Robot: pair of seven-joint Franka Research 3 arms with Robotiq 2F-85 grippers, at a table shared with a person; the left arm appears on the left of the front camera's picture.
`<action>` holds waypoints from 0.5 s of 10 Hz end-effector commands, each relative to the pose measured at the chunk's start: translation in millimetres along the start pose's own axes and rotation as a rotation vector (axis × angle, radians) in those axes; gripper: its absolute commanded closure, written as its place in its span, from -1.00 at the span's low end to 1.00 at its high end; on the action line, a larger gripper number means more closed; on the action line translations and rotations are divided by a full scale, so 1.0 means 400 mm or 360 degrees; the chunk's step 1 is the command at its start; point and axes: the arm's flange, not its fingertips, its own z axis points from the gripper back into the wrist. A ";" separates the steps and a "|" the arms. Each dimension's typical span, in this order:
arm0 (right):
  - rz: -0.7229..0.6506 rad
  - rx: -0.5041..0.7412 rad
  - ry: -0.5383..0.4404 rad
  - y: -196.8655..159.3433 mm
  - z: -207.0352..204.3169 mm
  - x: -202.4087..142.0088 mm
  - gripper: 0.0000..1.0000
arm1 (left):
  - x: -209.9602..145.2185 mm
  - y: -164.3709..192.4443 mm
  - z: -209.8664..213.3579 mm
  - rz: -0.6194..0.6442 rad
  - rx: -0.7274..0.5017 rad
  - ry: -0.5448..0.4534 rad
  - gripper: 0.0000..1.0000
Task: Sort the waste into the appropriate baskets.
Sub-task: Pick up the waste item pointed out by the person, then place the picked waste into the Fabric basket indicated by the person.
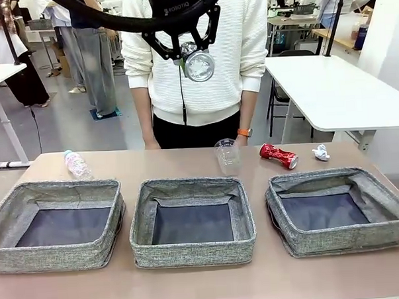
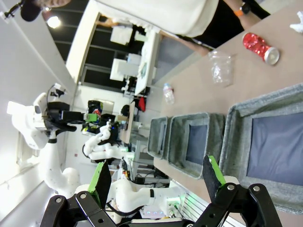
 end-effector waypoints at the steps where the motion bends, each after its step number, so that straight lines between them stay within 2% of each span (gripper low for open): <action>1: 0.0041 0.0034 -0.0024 0.004 -0.005 0.007 -1.00 | -0.004 0.002 0.007 0.0017 0.0004 -0.0012 0.36; 5: 0.0041 0.0034 -0.0024 0.004 -0.005 0.007 -1.00 | -0.004 0.002 0.007 0.0017 0.0004 -0.0012 0.36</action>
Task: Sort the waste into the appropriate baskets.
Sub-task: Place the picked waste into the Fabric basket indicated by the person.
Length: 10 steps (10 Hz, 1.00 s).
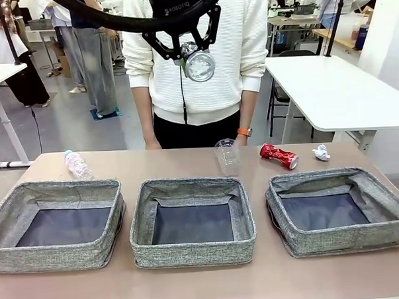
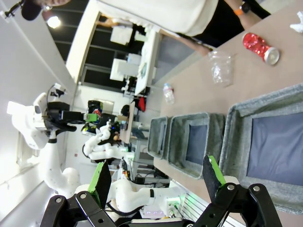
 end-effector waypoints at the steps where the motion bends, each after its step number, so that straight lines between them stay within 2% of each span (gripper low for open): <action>1: 0.0041 0.0034 -0.0024 0.004 -0.005 0.007 -1.00 | -0.004 0.002 0.007 0.0016 0.0004 -0.0012 0.36; 10: 0.0041 0.0034 -0.0024 0.004 -0.005 0.007 -1.00 | -0.004 0.002 0.007 0.0016 0.0004 -0.0012 0.36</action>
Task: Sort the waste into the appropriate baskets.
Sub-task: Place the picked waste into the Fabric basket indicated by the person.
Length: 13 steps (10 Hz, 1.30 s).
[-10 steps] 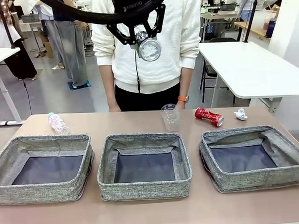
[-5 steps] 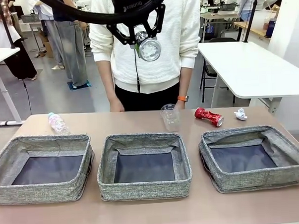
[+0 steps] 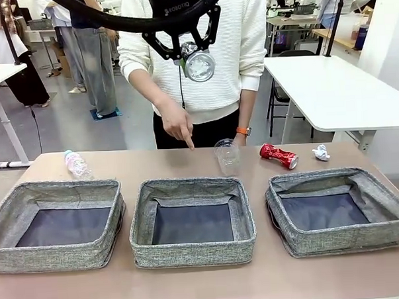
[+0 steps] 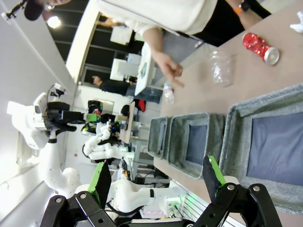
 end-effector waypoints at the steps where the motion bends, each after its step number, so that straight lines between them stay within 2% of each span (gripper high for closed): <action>1: 0.0041 0.0034 -0.0024 0.004 -0.005 0.007 -1.00 | -0.004 0.002 0.007 0.0016 0.0004 -0.0012 0.36; 10: 0.0041 0.0034 -0.0024 0.004 -0.005 0.007 -1.00 | 0.000 0.000 0.000 0.0000 0.0000 0.0000 0.36; 11: 0.0041 0.0034 -0.0024 0.004 -0.005 0.007 -1.00 | -0.039 0.005 -0.089 0.0137 0.0088 -0.0162 0.36; 12: 0.0041 0.0034 -0.0024 0.004 -0.005 0.007 -1.00 | -0.082 0.028 -0.201 0.0040 0.0110 -0.0148 0.36; 13: 0.0041 0.0034 -0.0024 0.004 -0.005 0.007 -1.00 | -0.109 0.073 -0.319 0.0028 0.0150 -0.0169 0.36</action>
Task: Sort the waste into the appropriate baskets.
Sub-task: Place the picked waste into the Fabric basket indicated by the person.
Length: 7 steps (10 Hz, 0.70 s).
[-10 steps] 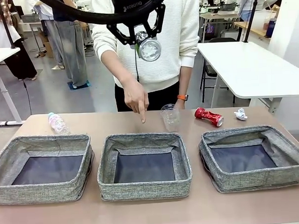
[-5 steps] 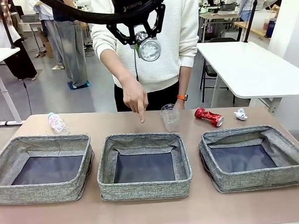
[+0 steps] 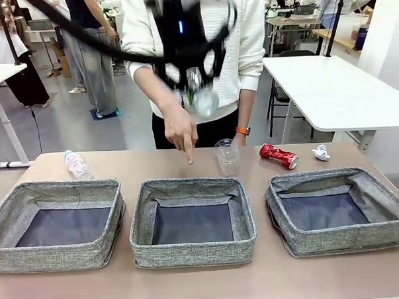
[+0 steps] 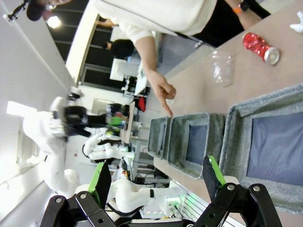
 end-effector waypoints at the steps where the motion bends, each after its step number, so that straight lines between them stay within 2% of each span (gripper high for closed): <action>1: 0.0040 0.0035 -0.0024 0.004 -0.005 0.007 -1.00 | -0.074 0.088 -0.236 0.0018 -0.0001 -0.0042 0.36; 2: 0.0040 0.0035 -0.0024 0.004 -0.005 0.007 -1.00 | -0.084 0.110 -0.333 -0.0007 -0.0060 0.0029 0.36; 3: 0.0040 0.0035 -0.0024 0.004 -0.005 0.007 -1.00 | -0.097 0.109 -0.381 -0.0052 -0.0048 0.0018 0.36; 4: 0.0040 0.0035 -0.0024 0.004 -0.005 0.007 -1.00 | -0.107 0.102 -0.404 -0.0135 -0.0043 0.0038 0.36; 7: 0.0040 0.0035 -0.0024 0.004 -0.005 0.007 -1.00 | -0.126 0.078 -0.398 -0.0185 0.0023 0.0097 0.36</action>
